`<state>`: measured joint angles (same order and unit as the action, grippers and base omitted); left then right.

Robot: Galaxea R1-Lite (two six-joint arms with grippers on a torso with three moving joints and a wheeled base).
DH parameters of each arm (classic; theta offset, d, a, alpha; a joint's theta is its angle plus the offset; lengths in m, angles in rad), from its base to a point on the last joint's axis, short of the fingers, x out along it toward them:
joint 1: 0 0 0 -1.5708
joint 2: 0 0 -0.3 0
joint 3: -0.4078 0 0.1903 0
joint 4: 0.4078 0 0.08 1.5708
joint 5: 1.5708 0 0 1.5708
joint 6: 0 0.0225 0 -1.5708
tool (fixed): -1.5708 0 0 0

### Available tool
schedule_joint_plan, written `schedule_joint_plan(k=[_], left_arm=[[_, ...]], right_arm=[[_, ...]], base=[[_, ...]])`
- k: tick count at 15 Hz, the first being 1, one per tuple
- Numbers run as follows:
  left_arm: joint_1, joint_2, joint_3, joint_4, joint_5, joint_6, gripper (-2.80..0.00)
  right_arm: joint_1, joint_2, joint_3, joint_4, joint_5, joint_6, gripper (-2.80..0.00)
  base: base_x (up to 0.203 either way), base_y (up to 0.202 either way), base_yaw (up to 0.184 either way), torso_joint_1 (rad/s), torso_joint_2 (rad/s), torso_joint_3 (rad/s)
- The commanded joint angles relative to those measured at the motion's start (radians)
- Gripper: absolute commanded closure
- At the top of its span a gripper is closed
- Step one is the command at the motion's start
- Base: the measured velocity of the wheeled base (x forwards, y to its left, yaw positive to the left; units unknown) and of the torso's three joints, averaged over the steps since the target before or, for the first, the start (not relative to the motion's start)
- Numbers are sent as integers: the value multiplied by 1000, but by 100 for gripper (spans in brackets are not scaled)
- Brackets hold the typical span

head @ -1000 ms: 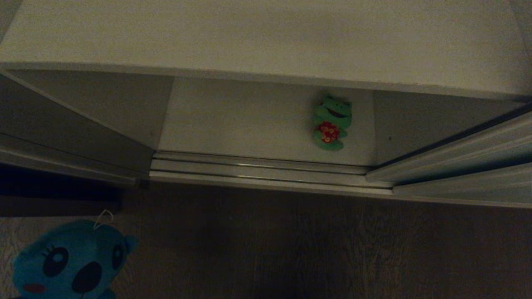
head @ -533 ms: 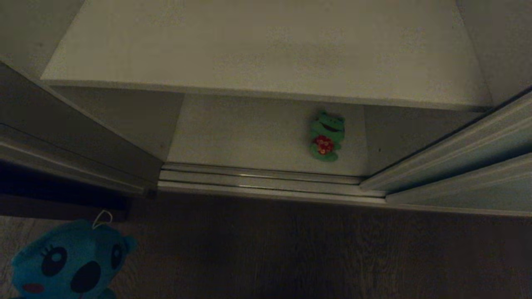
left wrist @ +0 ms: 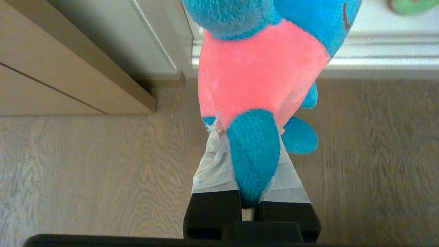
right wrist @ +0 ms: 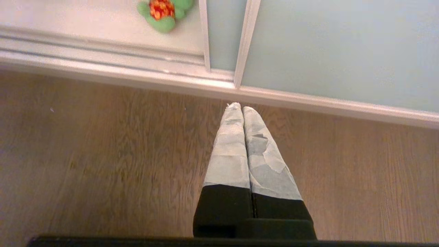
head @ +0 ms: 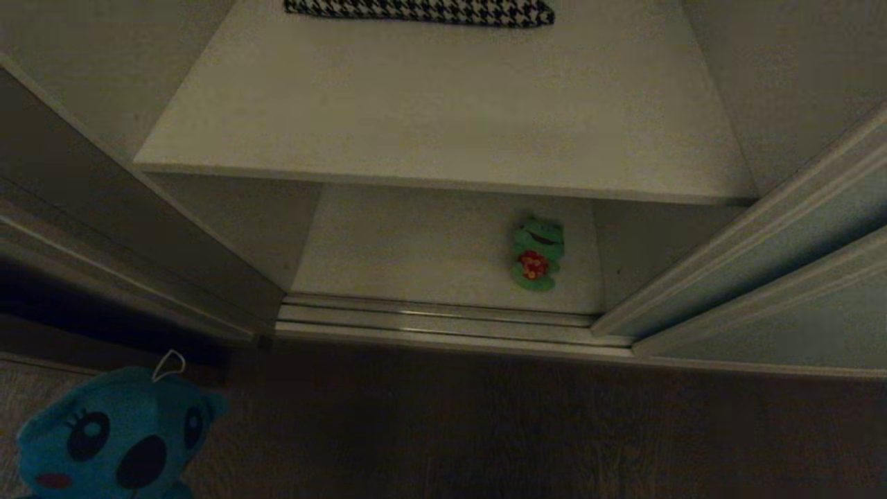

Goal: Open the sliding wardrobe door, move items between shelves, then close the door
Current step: Place the blue doll on the higher shelf

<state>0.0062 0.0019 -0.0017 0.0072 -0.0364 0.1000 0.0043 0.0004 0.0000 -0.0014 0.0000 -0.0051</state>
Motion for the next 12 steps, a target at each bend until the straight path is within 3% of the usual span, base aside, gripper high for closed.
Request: schedule_joint_plan(k=[1,12], left_arm=[[0,4,0,-1,0,1,0],[0,4,-1,0,1,-26,0]], right_arm=[[0,-2,2,0,0,-1,0],[0,-2,2,0,0,-1,0]], base=[[0,0,0,4,0,201],[0,0,0,2,2,204]])
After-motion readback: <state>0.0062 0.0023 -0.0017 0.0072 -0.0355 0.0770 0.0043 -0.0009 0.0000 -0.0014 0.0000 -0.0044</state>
